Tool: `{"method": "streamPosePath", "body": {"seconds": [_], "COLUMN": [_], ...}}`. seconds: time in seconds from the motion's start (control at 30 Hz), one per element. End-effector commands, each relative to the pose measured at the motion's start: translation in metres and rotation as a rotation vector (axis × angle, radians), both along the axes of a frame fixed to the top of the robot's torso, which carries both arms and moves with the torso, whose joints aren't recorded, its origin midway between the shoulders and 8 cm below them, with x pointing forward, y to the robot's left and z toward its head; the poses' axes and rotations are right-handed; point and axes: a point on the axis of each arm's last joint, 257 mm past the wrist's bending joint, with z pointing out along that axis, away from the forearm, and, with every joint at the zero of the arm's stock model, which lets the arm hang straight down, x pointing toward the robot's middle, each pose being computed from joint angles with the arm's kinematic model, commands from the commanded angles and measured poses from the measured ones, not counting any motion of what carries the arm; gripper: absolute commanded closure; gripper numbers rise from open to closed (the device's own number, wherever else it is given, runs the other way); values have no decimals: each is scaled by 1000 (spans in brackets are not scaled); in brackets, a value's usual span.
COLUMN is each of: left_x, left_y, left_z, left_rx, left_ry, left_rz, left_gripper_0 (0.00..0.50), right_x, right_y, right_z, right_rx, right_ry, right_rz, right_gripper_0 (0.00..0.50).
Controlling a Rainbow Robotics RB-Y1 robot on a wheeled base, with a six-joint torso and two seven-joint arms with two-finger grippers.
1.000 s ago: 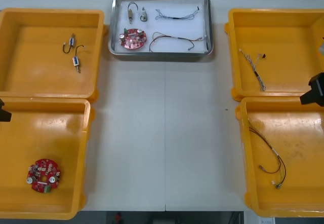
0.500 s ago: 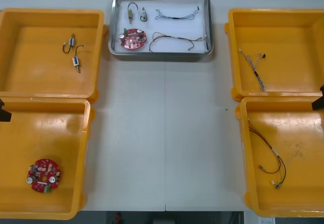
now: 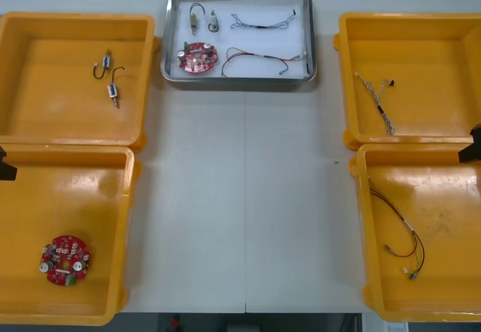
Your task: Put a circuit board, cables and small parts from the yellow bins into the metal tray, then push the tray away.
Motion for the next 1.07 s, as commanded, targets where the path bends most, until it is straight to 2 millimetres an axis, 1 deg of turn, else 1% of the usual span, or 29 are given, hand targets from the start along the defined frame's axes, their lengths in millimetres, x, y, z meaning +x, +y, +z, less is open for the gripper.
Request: {"method": "streamPosePath", "body": {"seconds": [0.03,1.07], "left_x": [1,1], "left_y": [10,10], "left_z": [12,12], "left_rx": [57,57], "left_ry": [-15,-15], "left_rz": [-29,-29], "left_gripper_0": [0,0], "right_x": [1,1], "right_y": [-4,-4], "right_z": [3,3], "right_rx": [-5,-5], "right_ry": [-24,-24], "right_rz": [11,11], "right_gripper_0": [0,0]}}
